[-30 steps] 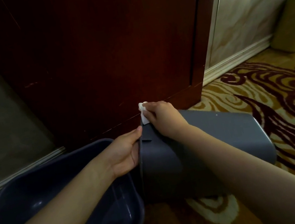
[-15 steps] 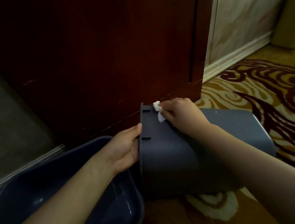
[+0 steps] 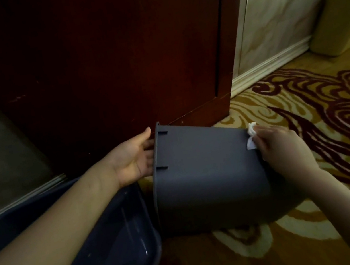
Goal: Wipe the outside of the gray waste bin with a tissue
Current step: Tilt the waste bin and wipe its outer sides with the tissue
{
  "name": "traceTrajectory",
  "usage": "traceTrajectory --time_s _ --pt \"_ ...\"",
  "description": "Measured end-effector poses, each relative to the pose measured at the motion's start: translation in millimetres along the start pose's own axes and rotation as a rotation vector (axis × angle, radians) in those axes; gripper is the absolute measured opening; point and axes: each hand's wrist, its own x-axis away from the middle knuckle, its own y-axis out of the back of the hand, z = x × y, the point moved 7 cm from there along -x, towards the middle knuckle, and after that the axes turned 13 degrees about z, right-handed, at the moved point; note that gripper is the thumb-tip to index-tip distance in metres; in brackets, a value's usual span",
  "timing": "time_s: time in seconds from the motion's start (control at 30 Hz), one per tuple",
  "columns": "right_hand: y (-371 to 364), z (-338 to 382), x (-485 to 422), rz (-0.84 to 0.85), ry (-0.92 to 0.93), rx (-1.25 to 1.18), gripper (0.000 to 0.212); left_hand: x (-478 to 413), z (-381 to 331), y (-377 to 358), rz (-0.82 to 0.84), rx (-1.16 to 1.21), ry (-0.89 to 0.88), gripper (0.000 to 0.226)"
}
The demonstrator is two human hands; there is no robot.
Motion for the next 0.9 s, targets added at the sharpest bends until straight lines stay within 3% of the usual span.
traceTrajectory --time_s 0.17,0.3,0.73,0.9 --pt "3 7 14 -0.017 -0.011 0.005 0.026 -7 -22 -15 -0.022 -0.090 -0.033 0.015" --pt "6 6 20 -0.026 -0.029 -0.001 0.028 -9 -17 -19 -0.015 -0.106 -0.064 0.042" --pt "11 -7 35 -0.222 -0.009 -0.060 0.034 -13 -19 -24 0.044 -0.032 -0.329 0.062" --pt "0 -3 33 -0.209 0.027 -0.046 0.035 -18 5 -8 0.031 0.008 -0.333 0.064"
